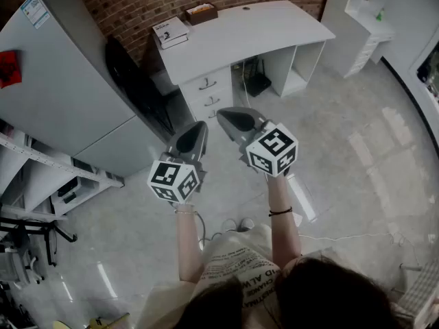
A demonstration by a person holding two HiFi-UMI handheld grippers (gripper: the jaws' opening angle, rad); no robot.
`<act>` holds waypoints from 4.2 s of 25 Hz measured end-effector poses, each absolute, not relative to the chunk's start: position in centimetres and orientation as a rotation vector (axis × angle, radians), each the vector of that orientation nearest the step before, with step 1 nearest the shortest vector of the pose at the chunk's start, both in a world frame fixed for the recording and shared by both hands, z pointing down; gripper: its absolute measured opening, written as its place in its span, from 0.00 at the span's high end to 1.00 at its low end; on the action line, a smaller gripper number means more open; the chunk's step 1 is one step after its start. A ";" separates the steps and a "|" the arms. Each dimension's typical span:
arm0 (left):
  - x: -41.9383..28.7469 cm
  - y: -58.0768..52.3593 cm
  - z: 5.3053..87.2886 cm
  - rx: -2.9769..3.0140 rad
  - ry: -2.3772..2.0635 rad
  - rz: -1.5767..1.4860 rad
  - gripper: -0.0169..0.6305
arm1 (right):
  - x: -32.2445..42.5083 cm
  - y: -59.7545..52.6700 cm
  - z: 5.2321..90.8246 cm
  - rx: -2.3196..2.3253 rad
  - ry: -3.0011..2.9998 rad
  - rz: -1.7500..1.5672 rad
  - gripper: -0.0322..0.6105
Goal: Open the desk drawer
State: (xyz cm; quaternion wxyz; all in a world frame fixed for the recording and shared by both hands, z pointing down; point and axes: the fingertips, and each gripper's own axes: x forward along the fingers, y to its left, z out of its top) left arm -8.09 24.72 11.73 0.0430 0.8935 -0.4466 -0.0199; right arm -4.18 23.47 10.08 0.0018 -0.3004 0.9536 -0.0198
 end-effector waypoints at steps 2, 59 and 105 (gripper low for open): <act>-7.8 24.8 11.9 2.732 -1.362 -0.047 0.99 | -3.8 23.5 10.2 -0.946 2.993 -0.061 0.95; -14.6 2.4 18.4 2.619 -1.349 0.048 0.99 | -8.6 0.6 17.0 -1.084 2.965 -0.291 0.95; -12.0 -13.9 27.8 2.324 -1.447 0.018 0.99 | -5.0 -17.9 24.2 -0.988 2.998 -0.529 0.95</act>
